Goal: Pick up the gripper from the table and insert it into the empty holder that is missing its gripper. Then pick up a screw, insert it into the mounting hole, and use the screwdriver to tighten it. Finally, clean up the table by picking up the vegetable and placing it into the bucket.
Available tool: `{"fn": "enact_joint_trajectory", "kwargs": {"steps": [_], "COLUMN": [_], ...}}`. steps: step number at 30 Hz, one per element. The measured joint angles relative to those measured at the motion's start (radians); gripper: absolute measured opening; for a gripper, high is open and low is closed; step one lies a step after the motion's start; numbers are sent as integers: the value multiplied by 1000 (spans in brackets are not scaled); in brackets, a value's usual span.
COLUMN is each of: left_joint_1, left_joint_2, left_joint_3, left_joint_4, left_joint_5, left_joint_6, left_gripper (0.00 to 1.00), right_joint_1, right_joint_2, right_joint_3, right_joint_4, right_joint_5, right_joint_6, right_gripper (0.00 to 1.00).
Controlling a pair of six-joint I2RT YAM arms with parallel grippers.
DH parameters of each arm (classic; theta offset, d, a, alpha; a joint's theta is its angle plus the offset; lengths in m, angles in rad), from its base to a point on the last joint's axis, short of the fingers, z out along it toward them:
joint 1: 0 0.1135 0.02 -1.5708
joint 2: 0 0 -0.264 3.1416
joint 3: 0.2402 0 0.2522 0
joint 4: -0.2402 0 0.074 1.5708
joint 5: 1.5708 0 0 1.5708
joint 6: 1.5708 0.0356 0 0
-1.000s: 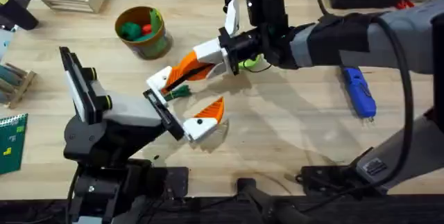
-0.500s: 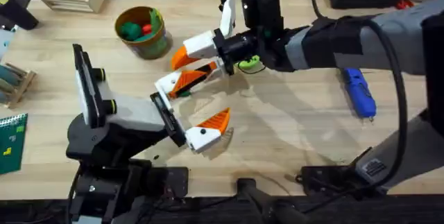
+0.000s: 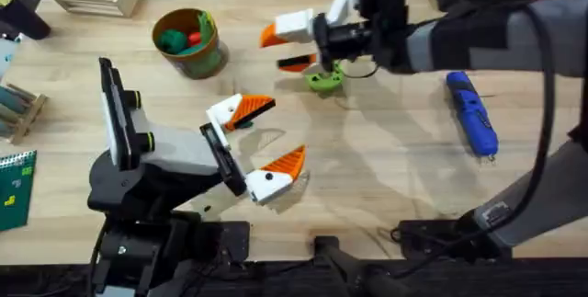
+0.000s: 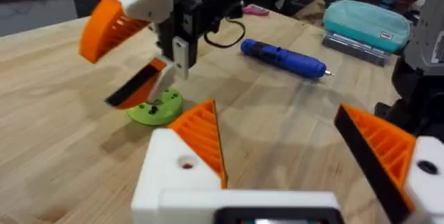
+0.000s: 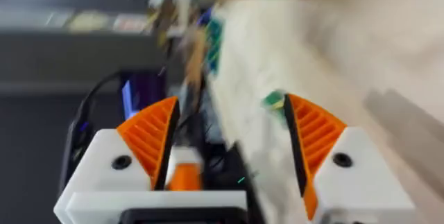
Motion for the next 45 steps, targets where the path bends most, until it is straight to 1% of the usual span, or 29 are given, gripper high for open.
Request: {"fn": "enact_joint_trajectory", "kwargs": {"steps": [3,4,7,11,15,17,18,21,25,27,35,40,41,43,45], "left_joint_1": [0,0,0,0,0,0,0,0,0,0,0,0,0,0,0], "left_joint_2": [0,0,0,0,0,0,0,0,0,0,0,0,0,0,0], "left_joint_3": [0,0,0,0,0,0,0,0,0,0,0,0,0,0,0], "left_joint_4": [0,0,0,0,0,0,0,0,0,0,0,0,0,0,0], "left_joint_5": [0,0,0,0,0,0,0,0,0,0,0,0,0,0,0], "left_joint_6": [0,0,0,0,0,0,0,0,0,0,0,0,0,0,0], "left_gripper": [987,987,987,987,987,987,987,987,987,988,987,987,987,988,987], "right_joint_1": [-64,-98,-88,-27,64,104,150,174,185,185,185,185,185,185,185], "right_joint_2": [-38,-103,-175,-235,-221,-205,-184,-164,-138,-131,-127,-94,-87,-75,-71], "right_joint_3": [27,75,126,161,162,162,162,162,162,162,162,162,162,162,162], "right_joint_4": [-259,-518,-700,-845,-925,-929,-915,-876,-837,-830,-829,-824,-822,-817,-816], "right_joint_5": [95,209,348,559,738,812,895,944,975,985,990,985,985,985,985], "right_joint_6": [-147,-331,-521,-733,-872,-908,-941,-959,-970,-973,-973,-973,-973,-973,-973], "right_gripper": [854,855,856,861,851,801,718,597,380,360,358,341,335,285,271]}}
